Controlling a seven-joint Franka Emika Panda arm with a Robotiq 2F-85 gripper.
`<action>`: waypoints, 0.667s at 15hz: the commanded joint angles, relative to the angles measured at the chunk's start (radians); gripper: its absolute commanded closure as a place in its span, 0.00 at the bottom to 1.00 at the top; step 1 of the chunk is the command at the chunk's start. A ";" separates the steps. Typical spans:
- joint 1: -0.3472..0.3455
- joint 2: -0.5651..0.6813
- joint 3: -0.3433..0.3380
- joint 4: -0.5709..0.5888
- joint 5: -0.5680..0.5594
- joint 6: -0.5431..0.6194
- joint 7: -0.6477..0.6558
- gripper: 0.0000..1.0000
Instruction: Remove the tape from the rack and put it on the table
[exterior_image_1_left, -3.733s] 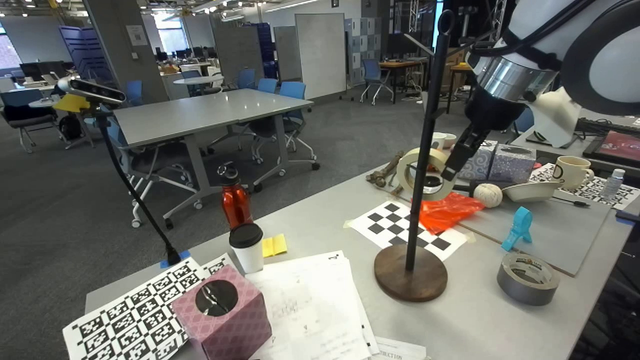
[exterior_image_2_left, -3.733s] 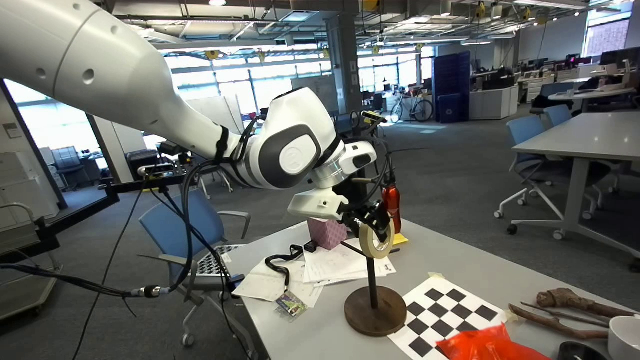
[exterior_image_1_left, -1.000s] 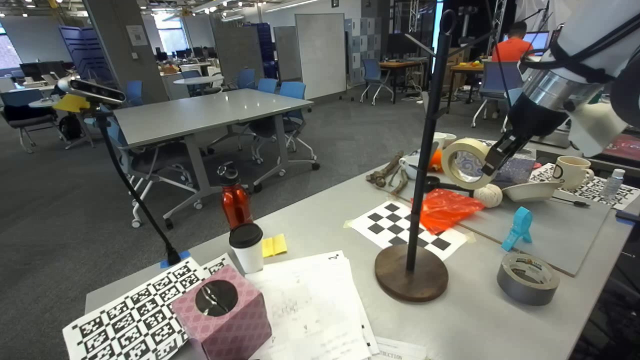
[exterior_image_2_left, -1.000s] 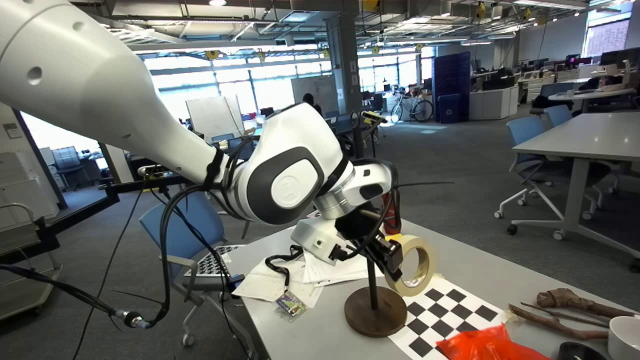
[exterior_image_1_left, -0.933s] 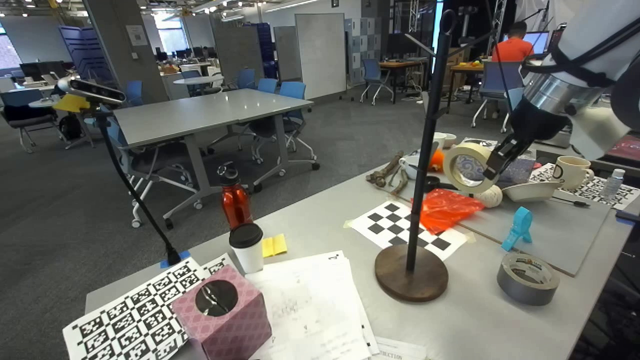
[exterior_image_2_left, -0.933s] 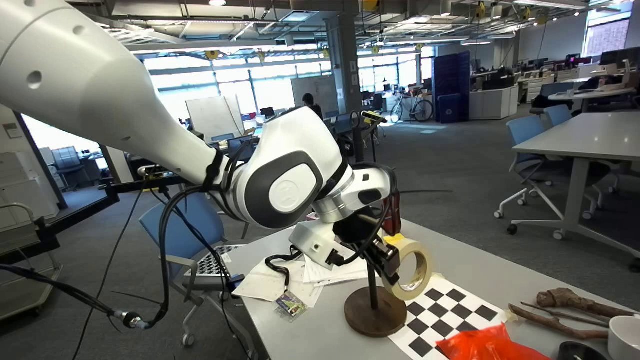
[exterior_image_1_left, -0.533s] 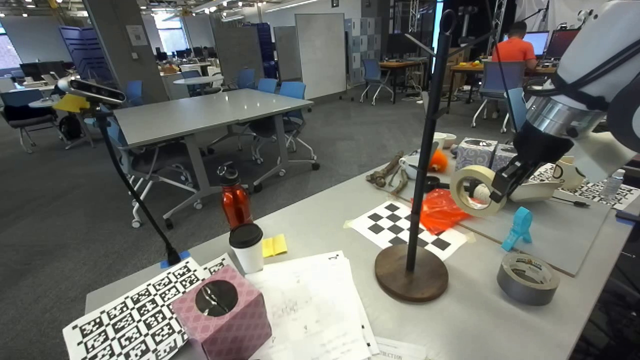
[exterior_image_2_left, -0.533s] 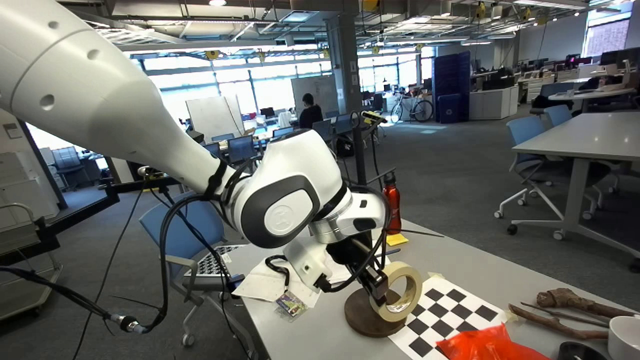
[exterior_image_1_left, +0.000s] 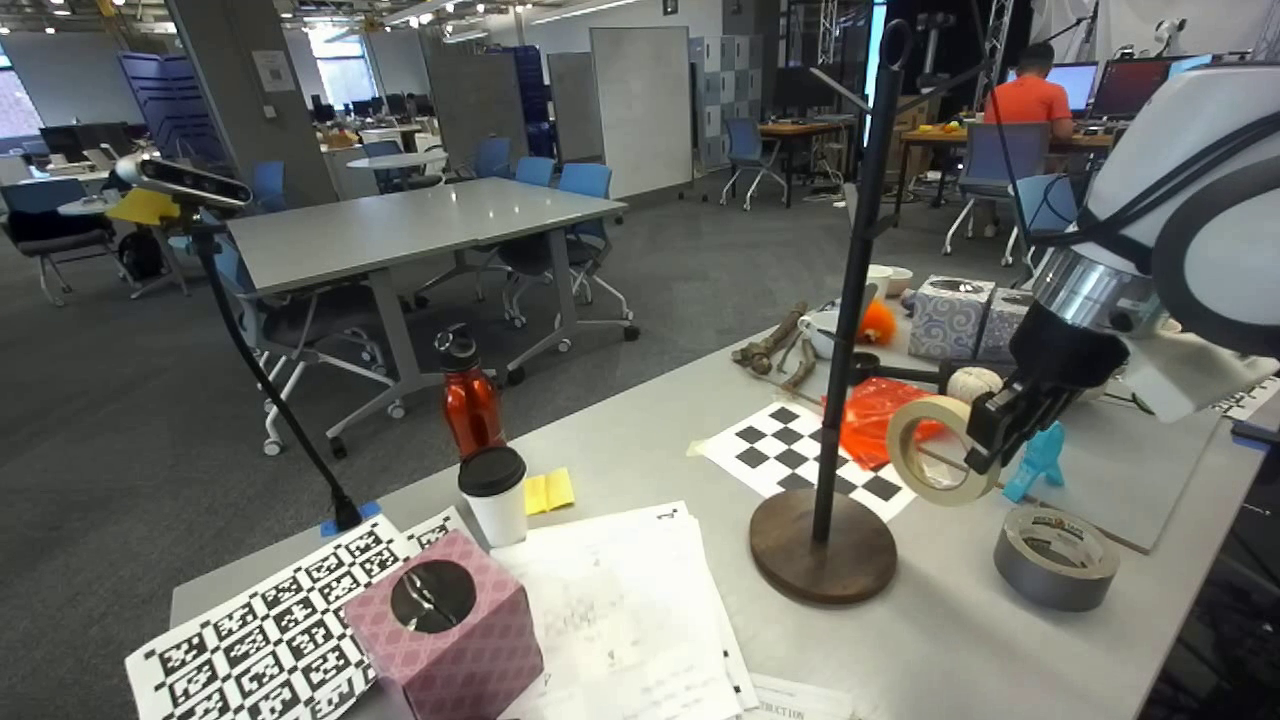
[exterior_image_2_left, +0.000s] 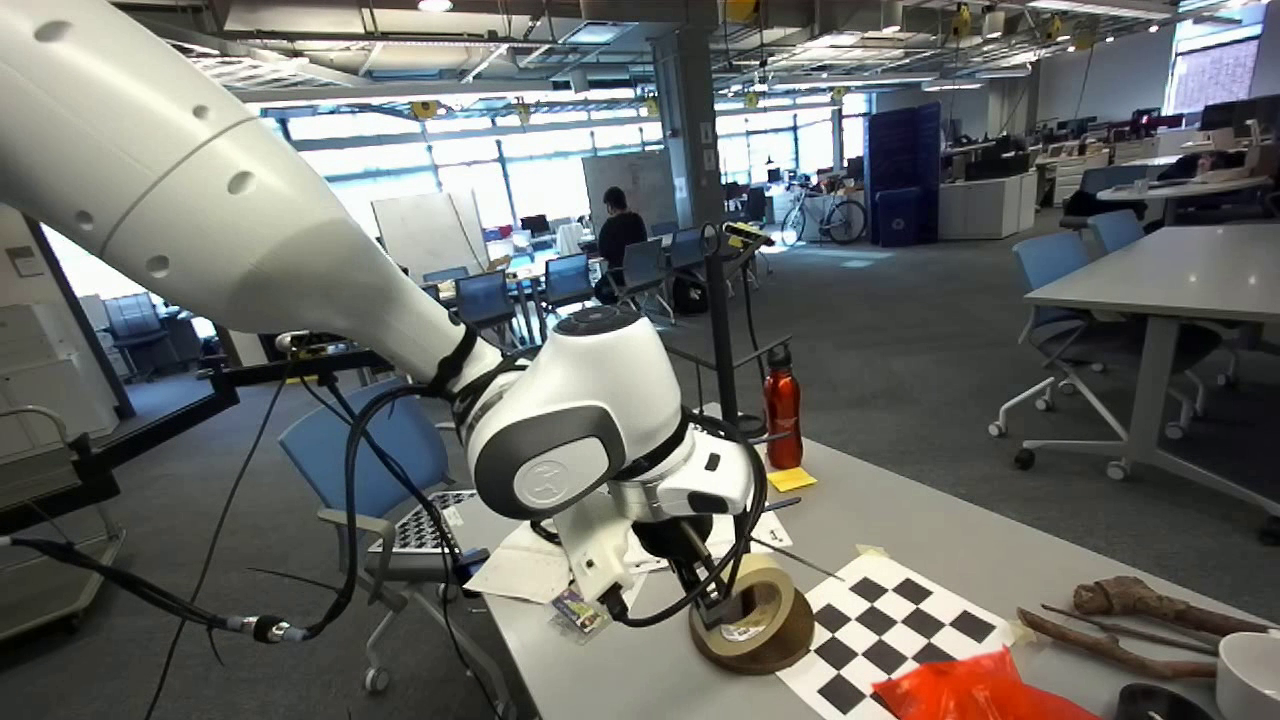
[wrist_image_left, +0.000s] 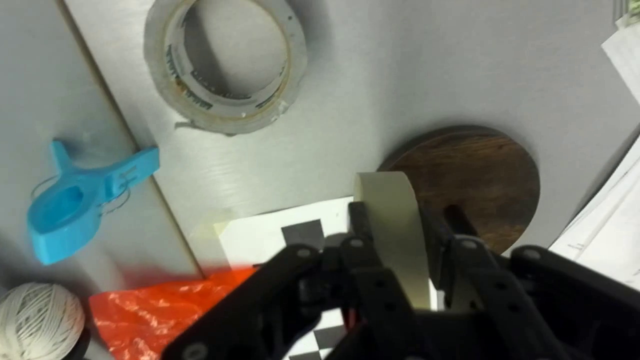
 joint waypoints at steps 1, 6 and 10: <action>-0.031 0.042 0.048 0.025 0.114 -0.034 -0.063 0.93; -0.020 0.092 0.024 -0.007 0.064 0.007 -0.022 0.93; -0.033 0.119 0.020 -0.020 0.073 0.021 -0.020 0.38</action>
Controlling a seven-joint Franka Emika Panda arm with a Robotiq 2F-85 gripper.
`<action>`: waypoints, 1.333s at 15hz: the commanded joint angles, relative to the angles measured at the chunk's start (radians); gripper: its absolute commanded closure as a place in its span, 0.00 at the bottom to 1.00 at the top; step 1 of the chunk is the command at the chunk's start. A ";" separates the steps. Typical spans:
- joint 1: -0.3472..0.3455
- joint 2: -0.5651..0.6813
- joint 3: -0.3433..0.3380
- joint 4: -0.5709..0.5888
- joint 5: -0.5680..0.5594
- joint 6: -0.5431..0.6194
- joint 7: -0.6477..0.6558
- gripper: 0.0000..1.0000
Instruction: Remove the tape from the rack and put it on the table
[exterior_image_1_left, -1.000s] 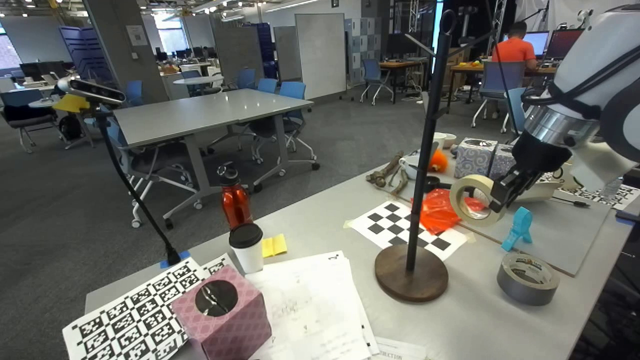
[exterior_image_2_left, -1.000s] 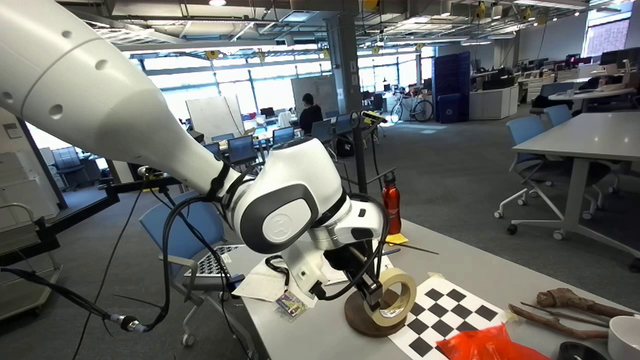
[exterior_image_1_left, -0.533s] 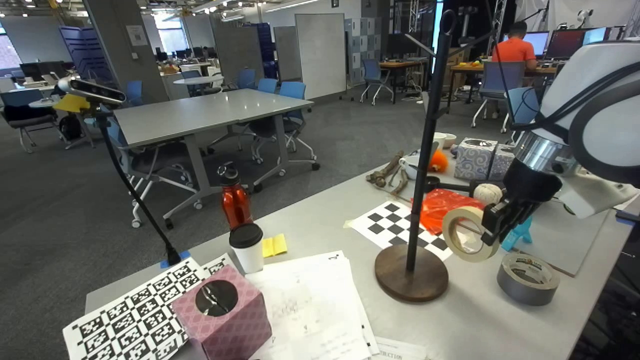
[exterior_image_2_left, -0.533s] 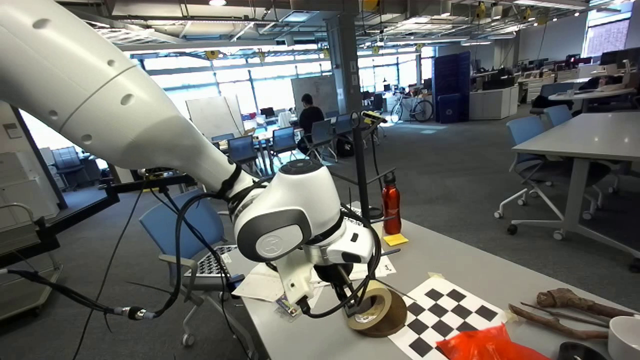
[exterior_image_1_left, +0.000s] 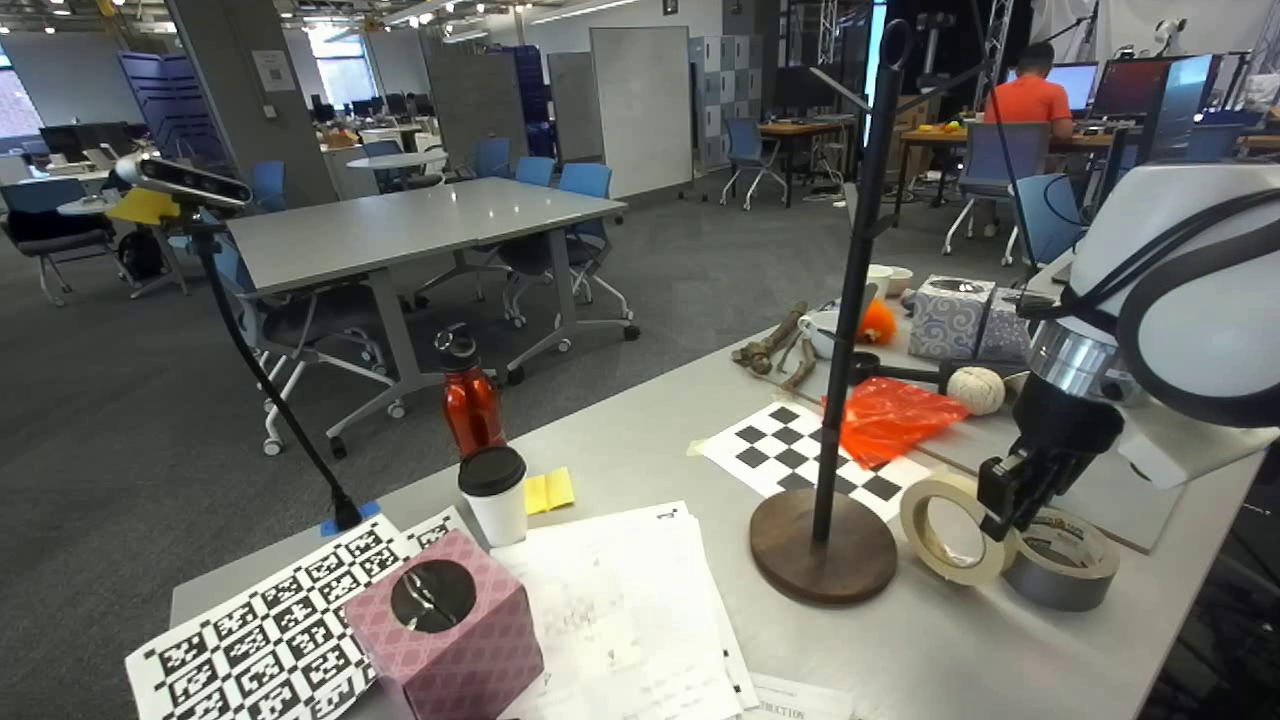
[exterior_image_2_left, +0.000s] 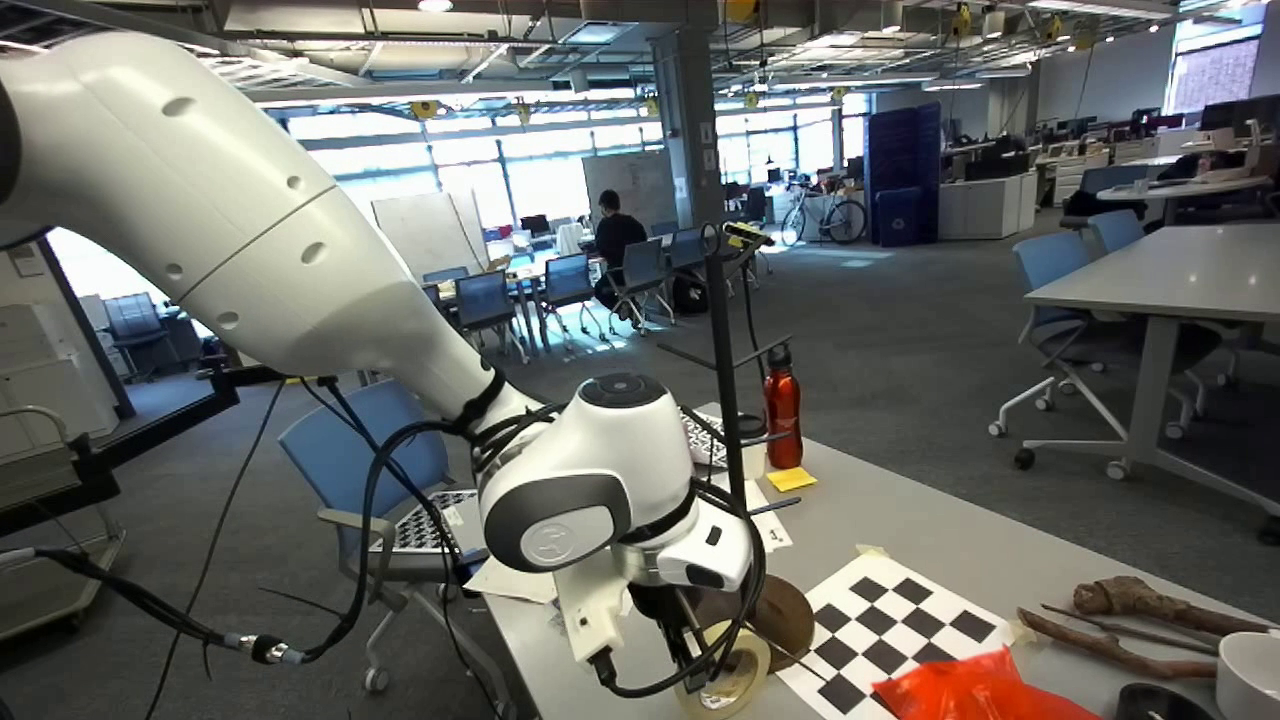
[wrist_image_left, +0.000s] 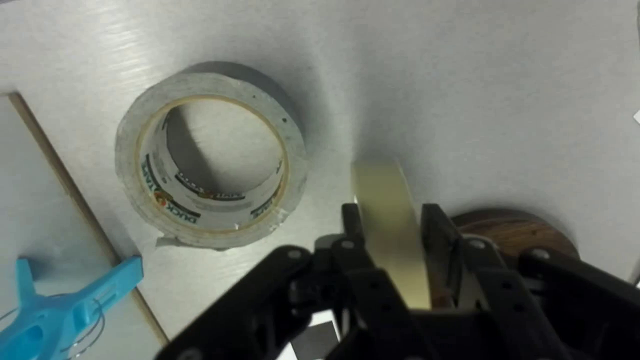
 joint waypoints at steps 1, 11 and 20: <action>-0.021 0.012 0.004 -0.015 0.001 0.025 0.005 0.31; 0.093 -0.062 -0.171 -0.090 -0.315 0.130 0.216 0.00; 0.191 -0.381 -0.272 -0.211 -0.731 0.043 0.535 0.00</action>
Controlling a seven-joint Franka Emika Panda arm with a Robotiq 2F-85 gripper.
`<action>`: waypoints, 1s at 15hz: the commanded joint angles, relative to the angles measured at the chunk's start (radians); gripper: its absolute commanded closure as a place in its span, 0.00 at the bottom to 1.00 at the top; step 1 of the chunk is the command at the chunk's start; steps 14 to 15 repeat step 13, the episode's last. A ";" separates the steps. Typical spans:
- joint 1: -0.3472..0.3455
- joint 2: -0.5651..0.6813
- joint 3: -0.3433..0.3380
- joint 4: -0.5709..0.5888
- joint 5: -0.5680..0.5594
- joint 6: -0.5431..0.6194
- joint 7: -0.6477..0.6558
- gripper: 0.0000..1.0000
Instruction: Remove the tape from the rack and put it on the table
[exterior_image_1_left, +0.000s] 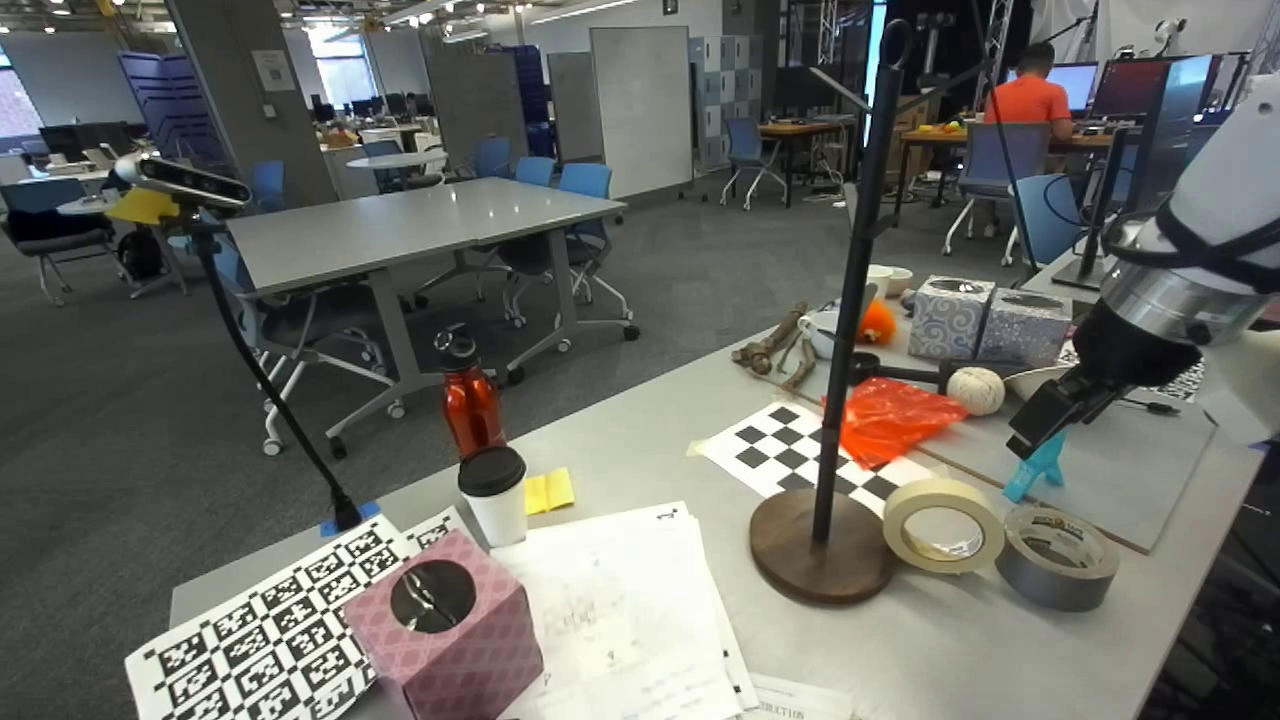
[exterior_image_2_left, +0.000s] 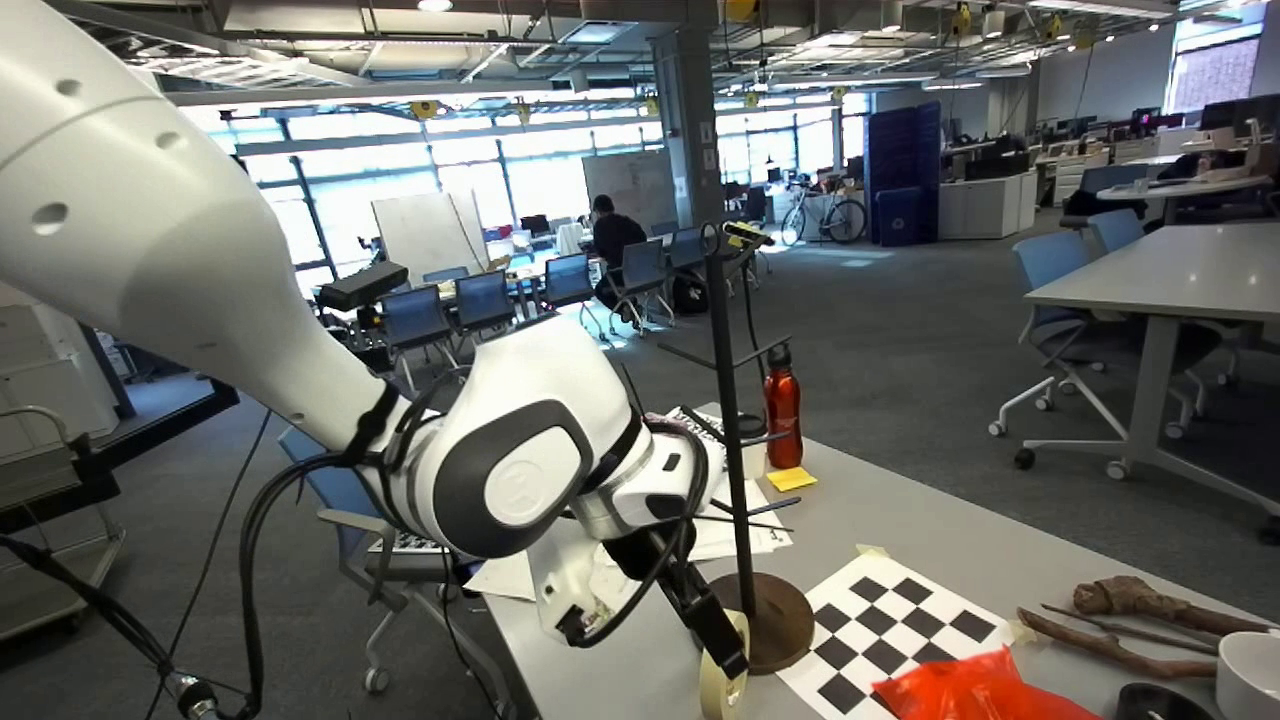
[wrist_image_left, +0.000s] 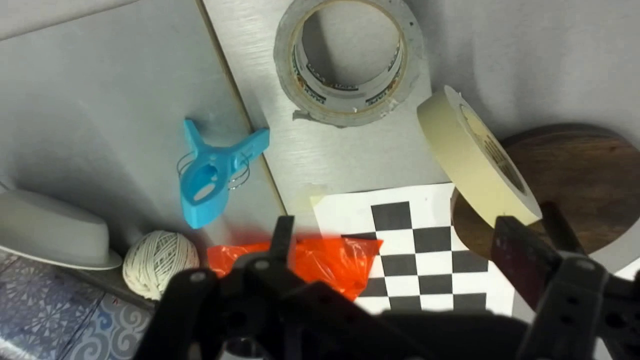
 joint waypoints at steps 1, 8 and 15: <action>0.023 -0.201 0.010 -0.089 -0.104 -0.100 0.101 0.00; -0.133 -0.303 0.264 -0.114 0.019 -0.170 0.043 0.00; -0.142 -0.322 0.270 -0.133 0.025 -0.173 0.042 0.00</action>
